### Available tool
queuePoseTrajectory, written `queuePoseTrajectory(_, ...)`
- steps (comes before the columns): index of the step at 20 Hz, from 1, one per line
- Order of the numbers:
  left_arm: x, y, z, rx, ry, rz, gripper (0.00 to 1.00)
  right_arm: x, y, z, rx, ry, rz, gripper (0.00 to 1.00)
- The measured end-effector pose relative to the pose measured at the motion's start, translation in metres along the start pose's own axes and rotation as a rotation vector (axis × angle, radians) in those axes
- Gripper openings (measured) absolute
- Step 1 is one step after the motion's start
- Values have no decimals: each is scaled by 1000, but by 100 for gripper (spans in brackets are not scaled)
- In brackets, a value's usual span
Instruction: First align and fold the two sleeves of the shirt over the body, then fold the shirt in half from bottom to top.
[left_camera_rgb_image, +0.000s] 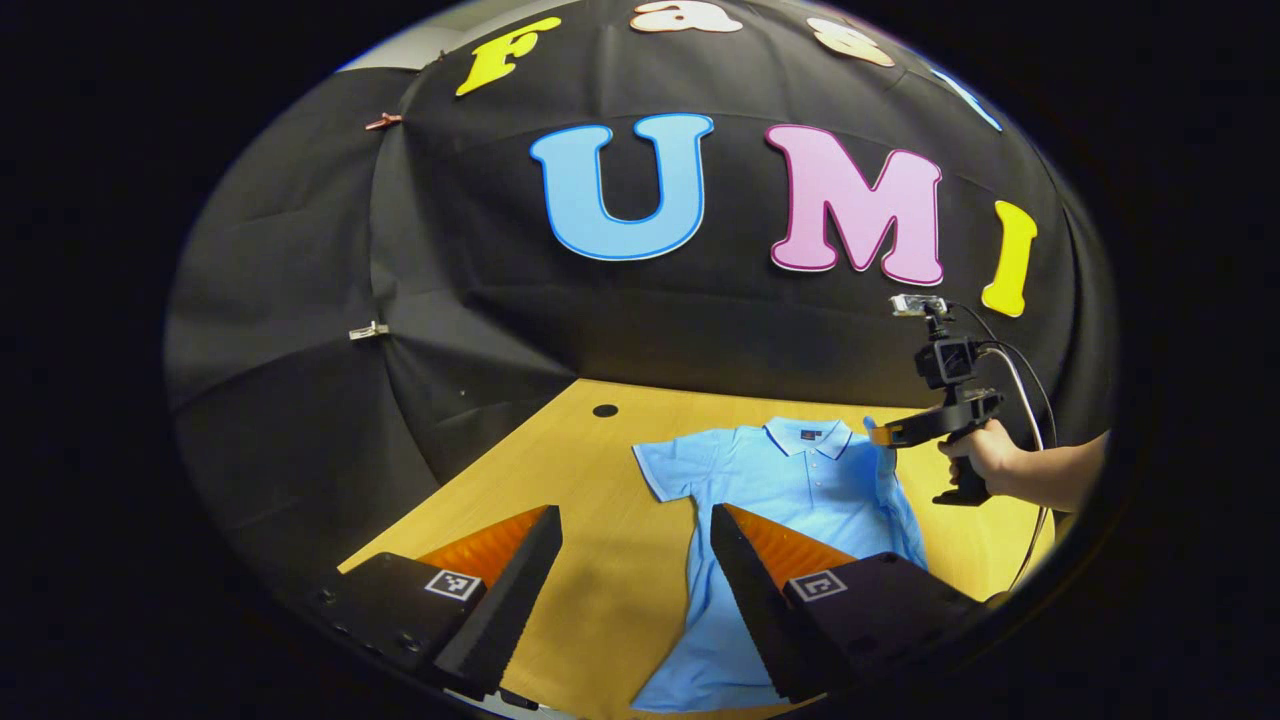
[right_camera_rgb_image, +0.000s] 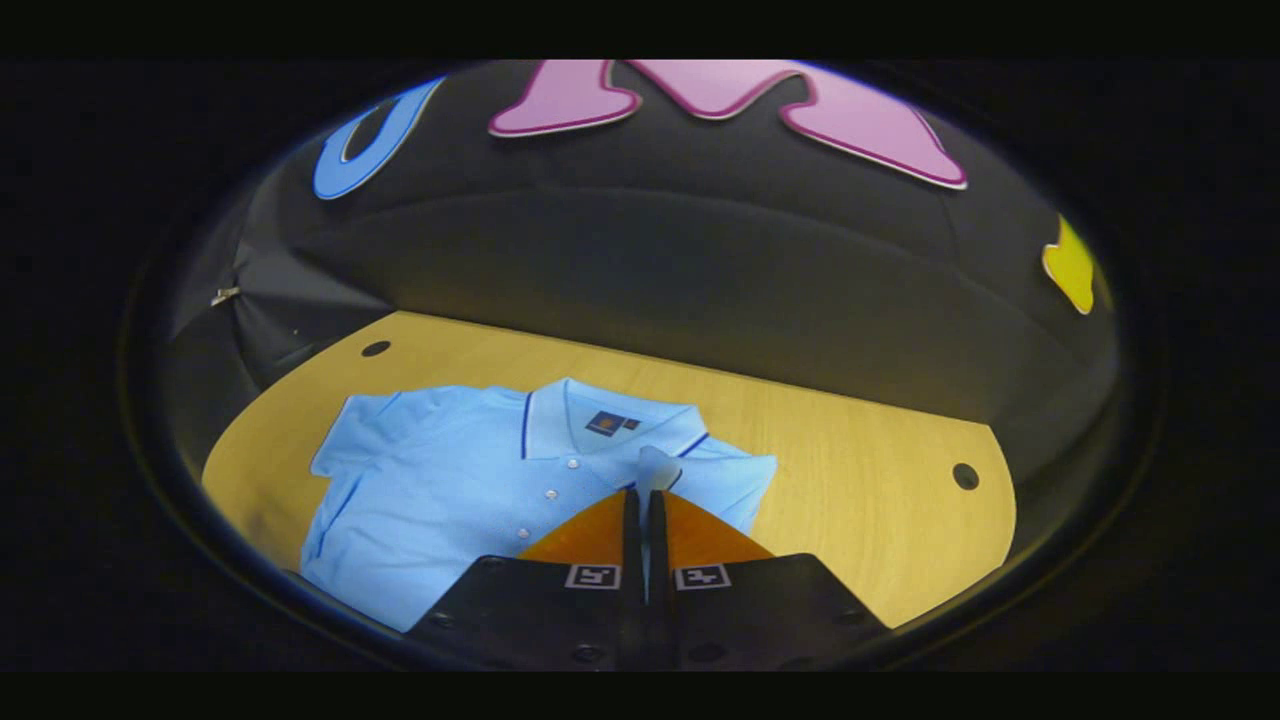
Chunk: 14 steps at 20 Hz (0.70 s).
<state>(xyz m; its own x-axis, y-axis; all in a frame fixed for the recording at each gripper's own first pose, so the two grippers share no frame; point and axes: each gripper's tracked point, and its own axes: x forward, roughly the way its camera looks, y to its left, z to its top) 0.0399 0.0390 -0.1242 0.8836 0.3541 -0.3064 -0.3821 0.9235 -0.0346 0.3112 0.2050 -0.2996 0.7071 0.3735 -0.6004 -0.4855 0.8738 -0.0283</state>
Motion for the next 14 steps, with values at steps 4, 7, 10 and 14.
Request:
queuePoseTrajectory(4,6,8,-7,-26,10,25,96,-11,75,-8,-54,-21,157,47)
queuePoseTrajectory(7,27,1,-5,-24,-1,7,96,-46,103,-13,-68,-60,232,56)
queuePoseTrajectory(10,64,-11,3,-6,-4,-31,96,-71,85,-29,-70,-52,223,85)
queuePoseTrajectory(14,130,-34,5,7,9,-121,96,-101,36,-42,-30,-59,153,94)
